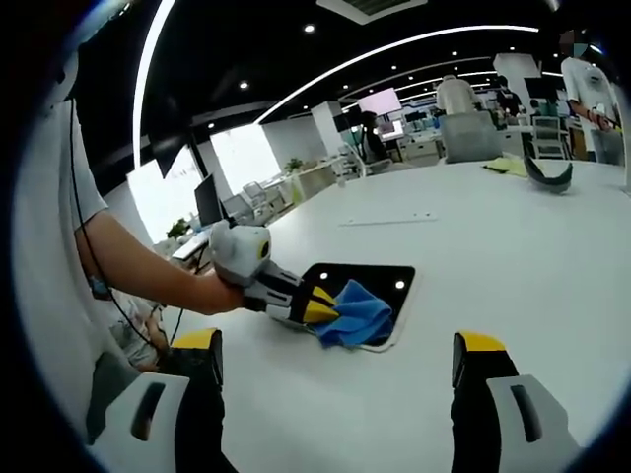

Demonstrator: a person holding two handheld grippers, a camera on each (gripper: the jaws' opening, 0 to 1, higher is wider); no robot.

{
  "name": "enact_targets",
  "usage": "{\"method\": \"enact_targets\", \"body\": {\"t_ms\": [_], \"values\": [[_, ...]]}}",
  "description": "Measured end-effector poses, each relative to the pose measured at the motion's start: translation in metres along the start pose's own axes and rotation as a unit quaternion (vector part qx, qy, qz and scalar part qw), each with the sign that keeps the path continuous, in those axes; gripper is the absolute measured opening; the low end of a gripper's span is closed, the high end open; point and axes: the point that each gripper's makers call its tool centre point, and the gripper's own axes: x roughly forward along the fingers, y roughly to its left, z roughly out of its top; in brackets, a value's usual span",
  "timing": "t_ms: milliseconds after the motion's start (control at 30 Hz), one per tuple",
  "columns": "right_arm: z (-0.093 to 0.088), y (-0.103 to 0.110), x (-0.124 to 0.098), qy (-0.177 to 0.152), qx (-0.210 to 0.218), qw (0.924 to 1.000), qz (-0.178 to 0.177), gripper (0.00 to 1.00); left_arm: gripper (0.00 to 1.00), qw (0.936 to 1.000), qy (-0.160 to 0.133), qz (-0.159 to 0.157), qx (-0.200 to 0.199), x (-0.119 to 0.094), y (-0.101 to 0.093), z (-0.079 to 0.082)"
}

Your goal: Wipe the mirror surface with the cleaning cloth until all visible marks leave the cleaned area.

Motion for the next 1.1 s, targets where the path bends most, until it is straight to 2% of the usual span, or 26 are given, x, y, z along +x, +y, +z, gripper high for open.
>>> {"method": "enact_targets", "body": {"t_ms": [467, 1100], "values": [[-0.004, -0.001, 0.002, 0.018, 0.005, 0.9998, 0.0, 0.99, 0.04, 0.9998, -0.001, -0.017, 0.005, 0.012, -0.011, 0.008], [-0.01, -0.004, -0.001, 0.021, 0.015, 0.9997, -0.001, 0.98, 0.04, 0.9996, 0.002, -0.025, 0.012, 0.024, -0.019, 0.015]]}}
